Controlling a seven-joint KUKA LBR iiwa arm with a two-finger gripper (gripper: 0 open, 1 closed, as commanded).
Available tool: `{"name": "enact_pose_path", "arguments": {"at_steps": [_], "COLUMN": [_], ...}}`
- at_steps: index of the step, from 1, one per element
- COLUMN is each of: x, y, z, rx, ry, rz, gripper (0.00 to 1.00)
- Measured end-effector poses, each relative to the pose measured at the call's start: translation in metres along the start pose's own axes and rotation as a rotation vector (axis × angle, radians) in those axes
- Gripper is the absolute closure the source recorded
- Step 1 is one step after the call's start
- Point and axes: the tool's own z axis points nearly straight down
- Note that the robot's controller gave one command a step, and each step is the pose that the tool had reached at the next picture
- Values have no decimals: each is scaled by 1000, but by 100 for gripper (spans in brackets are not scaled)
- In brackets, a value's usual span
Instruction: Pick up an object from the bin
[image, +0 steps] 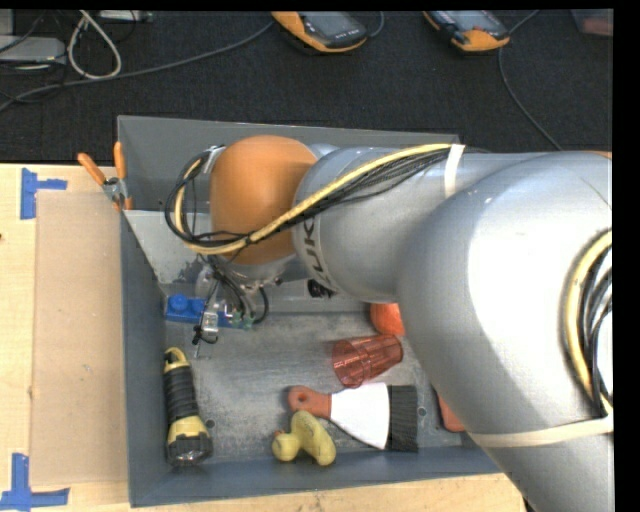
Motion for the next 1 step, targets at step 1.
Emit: {"name": "enact_pose_path", "arguments": {"at_steps": [1], "x": [-1], "y": [-2], "z": [-9], "rx": [2], "ry": [1], "rz": [-12], "gripper": [0]}}
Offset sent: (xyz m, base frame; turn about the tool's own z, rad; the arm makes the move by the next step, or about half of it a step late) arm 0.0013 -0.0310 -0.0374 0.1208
